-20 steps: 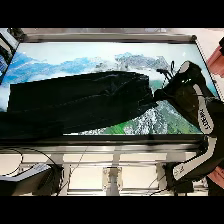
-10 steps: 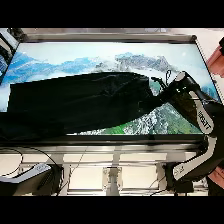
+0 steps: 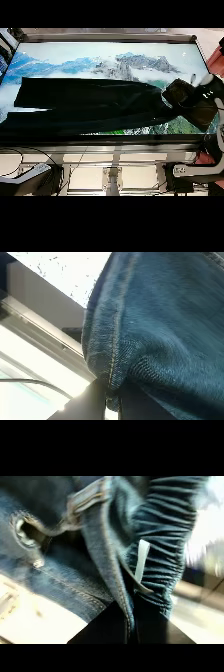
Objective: Fold the clothes and pants, and hang the long-sleeved shirts on hangers.
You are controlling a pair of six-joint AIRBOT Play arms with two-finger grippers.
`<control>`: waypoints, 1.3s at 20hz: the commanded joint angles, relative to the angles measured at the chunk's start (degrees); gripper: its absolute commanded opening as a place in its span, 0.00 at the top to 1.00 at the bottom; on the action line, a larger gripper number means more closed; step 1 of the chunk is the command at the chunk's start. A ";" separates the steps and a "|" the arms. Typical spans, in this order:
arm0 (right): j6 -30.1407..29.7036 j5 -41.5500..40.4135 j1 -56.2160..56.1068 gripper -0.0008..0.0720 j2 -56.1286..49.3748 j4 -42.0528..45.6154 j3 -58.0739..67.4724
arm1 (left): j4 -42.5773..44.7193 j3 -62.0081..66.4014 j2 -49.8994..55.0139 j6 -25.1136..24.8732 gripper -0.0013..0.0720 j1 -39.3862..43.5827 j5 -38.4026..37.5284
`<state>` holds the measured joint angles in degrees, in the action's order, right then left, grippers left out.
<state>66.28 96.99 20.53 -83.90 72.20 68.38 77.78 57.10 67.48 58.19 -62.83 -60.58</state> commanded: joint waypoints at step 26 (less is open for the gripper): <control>-5.03 8.41 20.50 0.95 32.57 -29.66 2.47 | -28.57 19.34 -3.98 7.04 0.92 0.02 10.62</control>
<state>59.70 105.43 41.01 -51.99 42.94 69.91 49.98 75.09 63.55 64.38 -62.83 -52.77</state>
